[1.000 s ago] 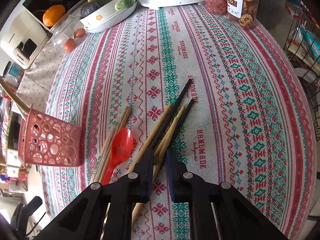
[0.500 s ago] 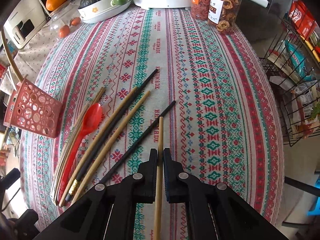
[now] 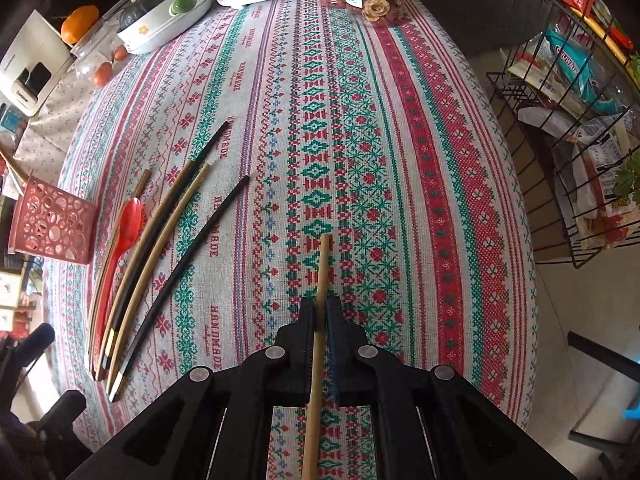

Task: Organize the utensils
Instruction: 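Grasp a black chopstick with the left tool while the right tool lifts its chopstick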

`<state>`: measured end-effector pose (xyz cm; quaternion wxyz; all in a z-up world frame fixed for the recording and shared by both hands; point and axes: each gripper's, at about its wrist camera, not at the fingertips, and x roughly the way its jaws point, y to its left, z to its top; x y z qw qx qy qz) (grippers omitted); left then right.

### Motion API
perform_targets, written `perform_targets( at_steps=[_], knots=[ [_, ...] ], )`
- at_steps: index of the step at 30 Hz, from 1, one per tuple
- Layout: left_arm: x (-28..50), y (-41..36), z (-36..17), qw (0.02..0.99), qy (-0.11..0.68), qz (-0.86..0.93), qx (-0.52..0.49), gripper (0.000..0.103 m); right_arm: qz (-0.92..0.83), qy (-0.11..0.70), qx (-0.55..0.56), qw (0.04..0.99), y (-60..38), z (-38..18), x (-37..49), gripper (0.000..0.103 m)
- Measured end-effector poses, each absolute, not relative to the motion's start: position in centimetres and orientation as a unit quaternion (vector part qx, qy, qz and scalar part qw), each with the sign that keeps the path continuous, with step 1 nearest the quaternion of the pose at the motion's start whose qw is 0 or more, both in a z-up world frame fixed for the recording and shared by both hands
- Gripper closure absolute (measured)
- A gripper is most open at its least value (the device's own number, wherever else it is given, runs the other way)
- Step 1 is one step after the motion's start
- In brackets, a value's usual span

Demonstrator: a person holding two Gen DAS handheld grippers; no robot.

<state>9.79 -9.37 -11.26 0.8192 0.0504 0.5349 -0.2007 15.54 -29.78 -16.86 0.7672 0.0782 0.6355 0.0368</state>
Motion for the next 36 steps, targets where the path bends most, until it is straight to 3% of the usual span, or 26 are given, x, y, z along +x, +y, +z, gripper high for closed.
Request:
perform_targets(
  at_steps=[5,7,13,17,22,25,30,33,36],
  knots=[
    [12.8,-13.1,-11.7,0.814,0.537,-0.207,0.076,0.066,0.046,0.641,0.106,0.759,-30.6,-17.0,16.2,0.089],
    [14.4,-14.6,-12.4,0.811,0.538,-0.211,0.088,0.071,0.051,0.643,0.106,0.757,-30.7,-16.9,16.2,0.084],
    [18.3,-17.6,-15.6,0.788,0.56,-0.229,0.109,0.08,0.062,0.644,0.11,0.755,-30.3,-17.0,16.7,0.07],
    [18.7,-18.4,-17.0,0.773,0.576,-0.238,0.117,0.08,0.066,0.642,0.094,0.758,-30.0,-17.0,16.3,0.07],
    [18.2,-18.5,-16.8,0.775,0.569,-0.242,0.132,0.081,0.073,0.631,0.061,0.77,-28.9,-17.1,16.2,0.07],
    [18.1,-18.0,-16.8,0.778,0.569,-0.232,0.13,0.094,0.075,0.625,0.032,0.776,-28.1,-17.1,15.8,0.07],
    [17.1,-16.1,-16.6,0.786,0.57,-0.206,0.125,0.096,0.065,0.613,-0.027,0.787,-26.3,-17.1,15.1,0.072],
    [16.1,-14.8,-15.8,0.795,0.562,-0.199,0.115,0.097,0.078,0.609,-0.028,0.789,-25.3,-17.1,14.8,0.093],
    [14.6,-13.2,-14.2,0.809,0.542,-0.199,0.113,0.097,0.086,0.601,-0.028,0.794,-24.5,-17.0,14.5,0.095]
  ],
)
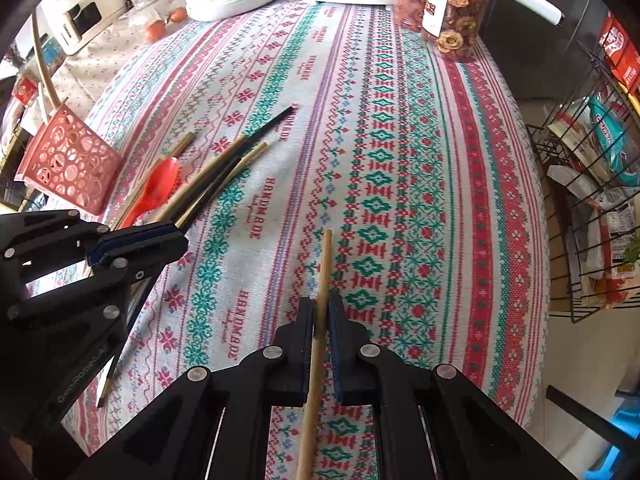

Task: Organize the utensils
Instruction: 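Grasp a black chopstick with the left tool while the right tool lifts its chopstick, then drop the black chopstick into the pink basket with the left tool while the right tool carries its chopstick over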

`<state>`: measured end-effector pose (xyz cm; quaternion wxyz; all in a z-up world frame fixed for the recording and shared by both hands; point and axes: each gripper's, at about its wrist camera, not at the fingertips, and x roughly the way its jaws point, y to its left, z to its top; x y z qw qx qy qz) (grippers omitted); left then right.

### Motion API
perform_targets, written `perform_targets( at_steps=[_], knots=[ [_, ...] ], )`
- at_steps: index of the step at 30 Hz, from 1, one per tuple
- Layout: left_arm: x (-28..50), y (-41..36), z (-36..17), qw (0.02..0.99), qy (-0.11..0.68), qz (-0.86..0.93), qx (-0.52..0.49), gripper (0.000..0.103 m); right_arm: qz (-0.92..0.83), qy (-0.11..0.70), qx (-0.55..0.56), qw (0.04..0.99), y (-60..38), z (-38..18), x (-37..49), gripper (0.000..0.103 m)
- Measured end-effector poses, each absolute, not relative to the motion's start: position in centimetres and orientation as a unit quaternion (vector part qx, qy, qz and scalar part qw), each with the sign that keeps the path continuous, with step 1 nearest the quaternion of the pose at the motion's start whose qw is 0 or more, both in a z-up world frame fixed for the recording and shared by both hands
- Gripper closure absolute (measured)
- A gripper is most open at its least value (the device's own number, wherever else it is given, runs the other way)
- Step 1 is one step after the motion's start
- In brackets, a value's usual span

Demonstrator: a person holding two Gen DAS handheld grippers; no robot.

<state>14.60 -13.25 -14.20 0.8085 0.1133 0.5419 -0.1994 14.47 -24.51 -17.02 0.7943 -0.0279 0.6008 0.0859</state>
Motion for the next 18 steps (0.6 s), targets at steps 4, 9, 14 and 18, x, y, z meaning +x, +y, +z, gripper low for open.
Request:
perform_targets(
  at_steps=[4,9,14,18],
  knots=[
    [12.6,-10.7,-11.9,0.828,0.514,-0.2,0.102,0.097,0.086,0.603,0.005,0.793,-24.4,-16.9,14.8,0.097],
    [10.8,-8.3,-9.6,0.846,0.487,-0.202,0.076,0.097,0.091,0.574,0.042,0.812,-23.8,-14.8,15.0,0.097],
    [9.2,-5.7,-7.8,0.865,0.451,-0.212,0.055,0.097,0.115,0.516,0.07,0.846,-22.6,-11.0,14.0,0.097],
    [7.6,-3.2,-6.7,0.888,0.405,-0.215,0.025,0.097,0.13,0.466,0.057,0.873,-21.1,-8.3,12.7,0.097]
  ],
)
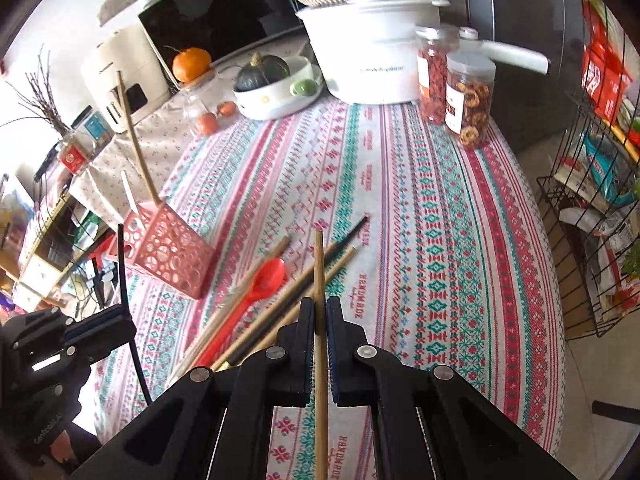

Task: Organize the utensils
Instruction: 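Drop the black chopstick into the pink basket with the left tool while the right tool carries its chopstick over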

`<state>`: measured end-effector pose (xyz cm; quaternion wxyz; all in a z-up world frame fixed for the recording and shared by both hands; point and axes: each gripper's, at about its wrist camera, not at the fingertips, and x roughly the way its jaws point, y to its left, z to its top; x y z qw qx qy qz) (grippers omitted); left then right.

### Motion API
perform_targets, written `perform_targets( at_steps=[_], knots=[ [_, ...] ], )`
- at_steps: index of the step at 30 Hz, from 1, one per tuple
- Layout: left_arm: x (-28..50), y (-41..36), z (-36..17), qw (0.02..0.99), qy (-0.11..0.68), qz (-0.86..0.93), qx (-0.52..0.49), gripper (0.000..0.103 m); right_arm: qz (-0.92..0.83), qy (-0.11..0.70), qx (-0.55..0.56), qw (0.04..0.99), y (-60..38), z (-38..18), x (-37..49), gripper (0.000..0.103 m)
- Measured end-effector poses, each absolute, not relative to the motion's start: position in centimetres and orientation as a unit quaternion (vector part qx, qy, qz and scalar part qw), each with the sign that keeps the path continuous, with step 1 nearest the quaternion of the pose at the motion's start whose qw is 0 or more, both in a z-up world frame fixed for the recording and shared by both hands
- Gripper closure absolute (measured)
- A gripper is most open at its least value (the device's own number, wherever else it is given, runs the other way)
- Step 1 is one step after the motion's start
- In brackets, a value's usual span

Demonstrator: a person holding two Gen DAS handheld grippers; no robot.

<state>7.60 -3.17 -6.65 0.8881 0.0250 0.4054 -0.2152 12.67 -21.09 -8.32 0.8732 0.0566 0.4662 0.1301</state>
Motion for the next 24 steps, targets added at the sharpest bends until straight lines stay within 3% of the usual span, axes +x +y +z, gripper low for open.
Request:
perform_targets(
  at_steps=[24],
  knots=[
    [5.2,5.9,3.4,0.96,0.198,-0.184,-0.076,0.097,0.143,0.252,0.04,0.956,-16.7,3.3,8.9,0.097]
  ],
)
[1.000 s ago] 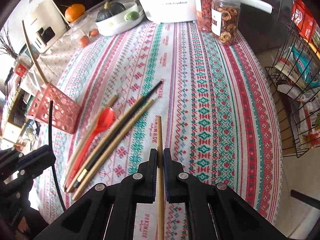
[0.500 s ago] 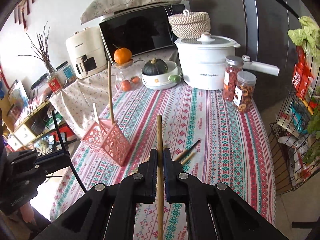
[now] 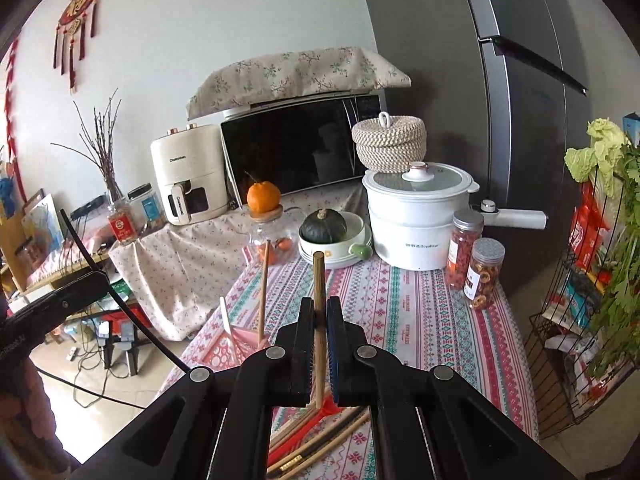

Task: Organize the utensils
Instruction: 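Drop the black chopstick into the pink basket with the left tool while the right tool carries its chopstick over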

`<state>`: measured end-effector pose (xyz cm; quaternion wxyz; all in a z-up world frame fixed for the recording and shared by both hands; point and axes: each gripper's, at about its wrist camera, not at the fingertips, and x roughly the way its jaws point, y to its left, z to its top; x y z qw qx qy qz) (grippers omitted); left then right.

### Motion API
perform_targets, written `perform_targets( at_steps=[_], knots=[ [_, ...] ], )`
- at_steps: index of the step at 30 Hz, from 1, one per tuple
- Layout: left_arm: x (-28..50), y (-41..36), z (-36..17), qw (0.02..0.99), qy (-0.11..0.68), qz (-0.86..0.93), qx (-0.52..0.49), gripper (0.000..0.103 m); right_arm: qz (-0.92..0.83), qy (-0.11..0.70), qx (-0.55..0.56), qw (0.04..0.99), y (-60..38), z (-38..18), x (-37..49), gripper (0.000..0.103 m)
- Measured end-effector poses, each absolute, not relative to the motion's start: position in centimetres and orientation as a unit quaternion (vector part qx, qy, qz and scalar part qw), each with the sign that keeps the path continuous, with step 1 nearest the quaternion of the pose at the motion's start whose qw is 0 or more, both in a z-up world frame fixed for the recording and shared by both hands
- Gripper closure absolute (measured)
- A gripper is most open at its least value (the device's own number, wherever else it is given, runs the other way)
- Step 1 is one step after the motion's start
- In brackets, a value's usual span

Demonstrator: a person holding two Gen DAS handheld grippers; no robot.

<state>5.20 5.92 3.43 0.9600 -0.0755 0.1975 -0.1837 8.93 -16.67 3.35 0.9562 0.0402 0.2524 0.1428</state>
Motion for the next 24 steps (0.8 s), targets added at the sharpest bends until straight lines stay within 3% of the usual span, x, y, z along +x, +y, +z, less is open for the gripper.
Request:
perform_targets(
  at_steps=[11,24],
  knots=[
    [7.3,6.5,2.4,0.979,0.141,-0.12,-0.081,0.097,0.166,0.221,0.053,0.96,-14.5,5.3,8.6,0.097],
    [11.7,4.9,-1.9,0.963,0.23,-0.128,-0.057,0.097,0.173,0.231,0.052,0.956,-14.1,4.4,9.0,0.097]
  ],
)
